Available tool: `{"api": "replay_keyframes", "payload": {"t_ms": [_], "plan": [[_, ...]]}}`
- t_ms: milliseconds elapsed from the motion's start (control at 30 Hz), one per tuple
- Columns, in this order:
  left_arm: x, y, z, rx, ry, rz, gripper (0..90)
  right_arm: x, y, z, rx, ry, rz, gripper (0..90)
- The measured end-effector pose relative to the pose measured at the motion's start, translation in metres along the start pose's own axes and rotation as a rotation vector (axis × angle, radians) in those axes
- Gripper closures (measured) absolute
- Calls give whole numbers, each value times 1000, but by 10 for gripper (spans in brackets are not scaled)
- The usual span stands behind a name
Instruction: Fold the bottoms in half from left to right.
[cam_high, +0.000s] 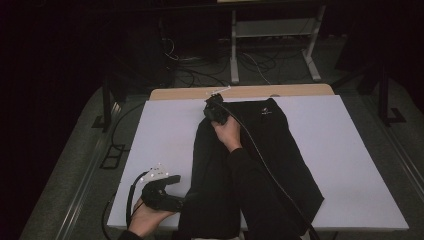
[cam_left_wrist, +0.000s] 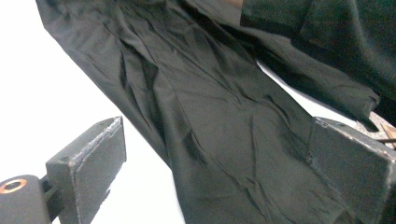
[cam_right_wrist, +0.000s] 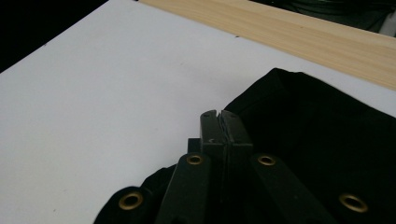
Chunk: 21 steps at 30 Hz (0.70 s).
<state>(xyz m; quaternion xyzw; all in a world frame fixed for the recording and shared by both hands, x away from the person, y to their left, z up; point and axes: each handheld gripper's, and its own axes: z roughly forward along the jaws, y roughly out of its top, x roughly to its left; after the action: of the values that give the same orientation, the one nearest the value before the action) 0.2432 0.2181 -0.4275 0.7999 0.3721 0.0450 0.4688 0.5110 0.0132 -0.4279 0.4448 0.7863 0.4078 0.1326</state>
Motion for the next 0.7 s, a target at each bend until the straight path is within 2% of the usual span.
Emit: {"api": "replay_keyframes", "payload": {"t_ms": [67,133,233,300,400,533,600,700], "plan": [[0,-1,0,12,1,3,54,3,0,-1,2,0,-12,877],[0,-2,-1,25,0,-8,55,7,1,-1,-7,14,-11,878],[2,-4,-2,42,-3,-18,57,9,1,-1,-9,7,-18,877],[3,-6,-2,58,-17,-28,57,9,0,-1,-2,5,-17,877],[3,-10,-4,87,-75,-40,72,10,0,-3,-6,0,-21,877],[6,-14,-7,106,-84,-50,100,10,2,-6,-19,-2,-26,877],[9,-15,-7,119,-106,-61,125,9,3,-7,-24,3,-18,877],[13,-15,-6,129,-115,-56,156,9,3,-8,-27,10,-20,877]]}}
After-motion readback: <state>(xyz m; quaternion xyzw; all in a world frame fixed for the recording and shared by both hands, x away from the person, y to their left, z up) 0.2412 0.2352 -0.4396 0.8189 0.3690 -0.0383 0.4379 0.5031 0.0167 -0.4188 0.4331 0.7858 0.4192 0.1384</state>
